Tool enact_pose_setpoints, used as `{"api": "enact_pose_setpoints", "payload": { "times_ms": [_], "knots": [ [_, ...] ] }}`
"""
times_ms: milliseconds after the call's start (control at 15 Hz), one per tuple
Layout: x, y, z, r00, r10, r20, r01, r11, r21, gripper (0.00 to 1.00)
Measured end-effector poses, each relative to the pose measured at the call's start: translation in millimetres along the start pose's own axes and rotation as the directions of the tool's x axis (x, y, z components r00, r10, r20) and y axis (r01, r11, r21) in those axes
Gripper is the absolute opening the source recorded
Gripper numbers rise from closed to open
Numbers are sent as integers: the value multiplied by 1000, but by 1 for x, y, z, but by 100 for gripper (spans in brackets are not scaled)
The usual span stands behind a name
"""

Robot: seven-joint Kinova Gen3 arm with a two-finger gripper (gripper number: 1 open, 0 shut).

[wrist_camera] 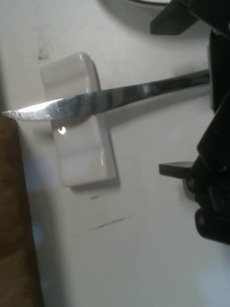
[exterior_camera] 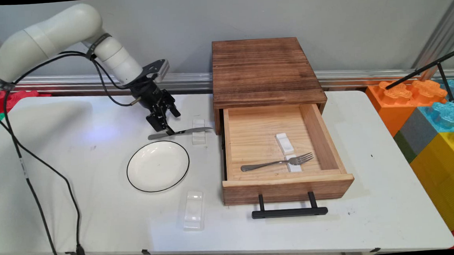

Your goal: Pick up the knife from the left of the white plate

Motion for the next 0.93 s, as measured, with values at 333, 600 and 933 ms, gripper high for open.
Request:
{"api": "enact_pose_setpoints", "payload": {
  "times_ms": [333, 600, 933],
  "knots": [
    [6, -6, 8, 1000, -5, 21, 5, 1000, -2, 100],
    [10, -7, 13, 999, -10, 34, 10, 1000, -9, 100],
    [16, -6, 17, 999, -12, 44, 12, 1000, -11, 100]
  ]
}}
